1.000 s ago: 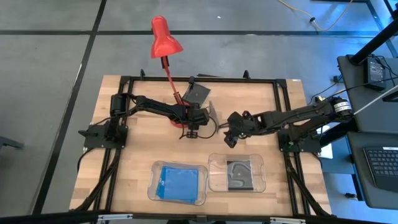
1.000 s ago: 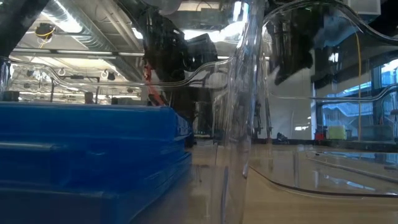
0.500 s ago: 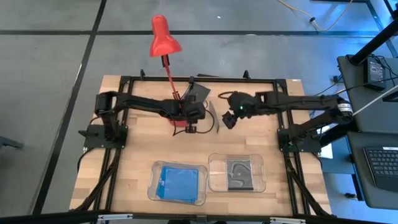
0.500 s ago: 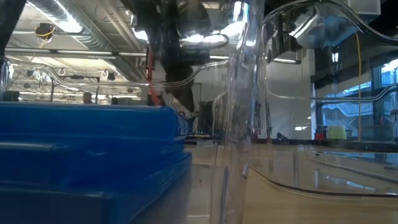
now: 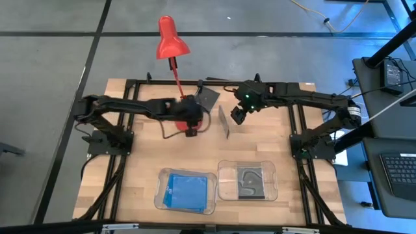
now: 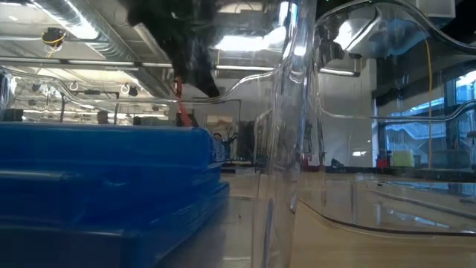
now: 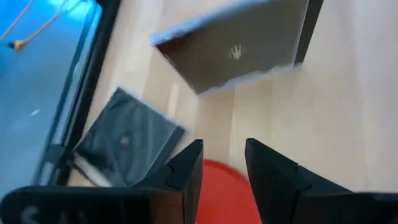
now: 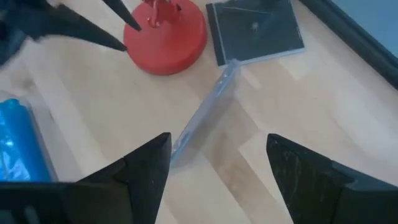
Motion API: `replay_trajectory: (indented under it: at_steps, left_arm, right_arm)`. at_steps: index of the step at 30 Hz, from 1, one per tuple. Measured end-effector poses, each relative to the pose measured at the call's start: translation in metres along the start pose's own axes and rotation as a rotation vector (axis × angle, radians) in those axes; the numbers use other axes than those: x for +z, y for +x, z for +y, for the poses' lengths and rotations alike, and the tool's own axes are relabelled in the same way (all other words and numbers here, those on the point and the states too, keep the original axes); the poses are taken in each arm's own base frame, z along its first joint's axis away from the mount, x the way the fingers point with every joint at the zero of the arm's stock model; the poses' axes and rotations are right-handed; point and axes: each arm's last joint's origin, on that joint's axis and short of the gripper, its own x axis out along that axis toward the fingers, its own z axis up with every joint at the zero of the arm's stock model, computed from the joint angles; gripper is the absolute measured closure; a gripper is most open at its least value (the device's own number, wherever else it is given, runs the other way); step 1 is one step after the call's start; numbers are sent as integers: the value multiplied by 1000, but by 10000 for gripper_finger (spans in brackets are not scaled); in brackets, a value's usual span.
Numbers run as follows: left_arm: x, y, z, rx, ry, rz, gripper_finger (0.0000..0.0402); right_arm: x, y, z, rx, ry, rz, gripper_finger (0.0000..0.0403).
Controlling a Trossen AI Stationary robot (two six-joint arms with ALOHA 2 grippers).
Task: Pick & place jewel cases by type
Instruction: Put the right black cd case into the right transparent bin
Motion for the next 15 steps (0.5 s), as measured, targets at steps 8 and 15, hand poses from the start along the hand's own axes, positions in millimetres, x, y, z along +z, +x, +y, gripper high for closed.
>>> replay_trajectory:
  at_steps: [8,15]
  left_arm:
    - [-33,-29,9,34,-115,-279,284]
    - [-43,-31,8,78,-111,-309,284]
  right_arm:
    - [28,32,-19,95,53,111,136]
    - [44,45,-21,7,-164,166,136]
